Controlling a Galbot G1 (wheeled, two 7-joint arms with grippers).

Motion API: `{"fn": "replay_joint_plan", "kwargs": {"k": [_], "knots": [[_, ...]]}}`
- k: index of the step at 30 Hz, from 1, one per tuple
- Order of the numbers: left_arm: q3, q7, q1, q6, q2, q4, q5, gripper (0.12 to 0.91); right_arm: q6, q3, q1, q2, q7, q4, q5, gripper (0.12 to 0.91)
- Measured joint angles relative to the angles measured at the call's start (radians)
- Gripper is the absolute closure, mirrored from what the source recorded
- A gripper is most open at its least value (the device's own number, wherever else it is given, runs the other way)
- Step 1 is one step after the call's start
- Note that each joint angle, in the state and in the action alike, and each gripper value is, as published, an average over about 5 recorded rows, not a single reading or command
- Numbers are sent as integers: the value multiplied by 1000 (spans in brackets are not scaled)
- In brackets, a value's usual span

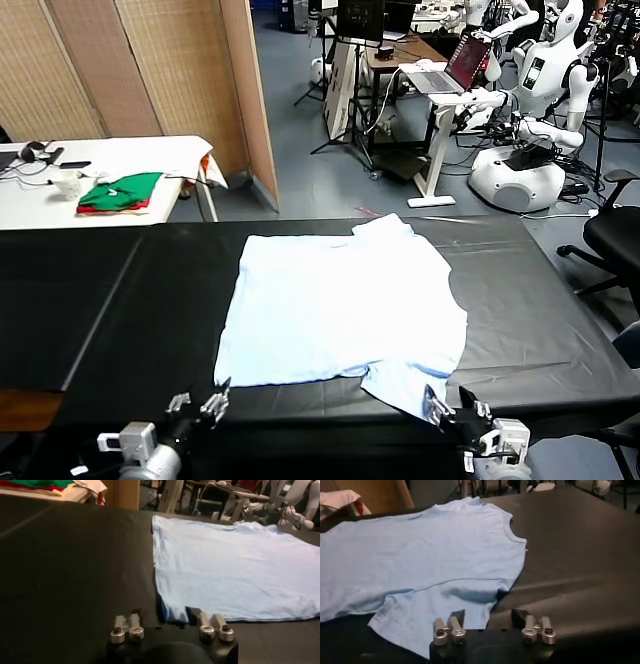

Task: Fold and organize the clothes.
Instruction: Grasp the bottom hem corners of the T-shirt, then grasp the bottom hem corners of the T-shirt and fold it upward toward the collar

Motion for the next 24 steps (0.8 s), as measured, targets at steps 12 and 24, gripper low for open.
{"fn": "replay_joint_plan", "kwargs": {"k": [12, 24], "knots": [[-21, -25, 74, 9, 5, -62, 30, 884, -35, -18, -140, -3, 42, 144, -23, 885], [-85, -36, 204, -34, -18, -183, 39, 884, 56, 9, -71, -32, -29, 140, 11, 885]]}}
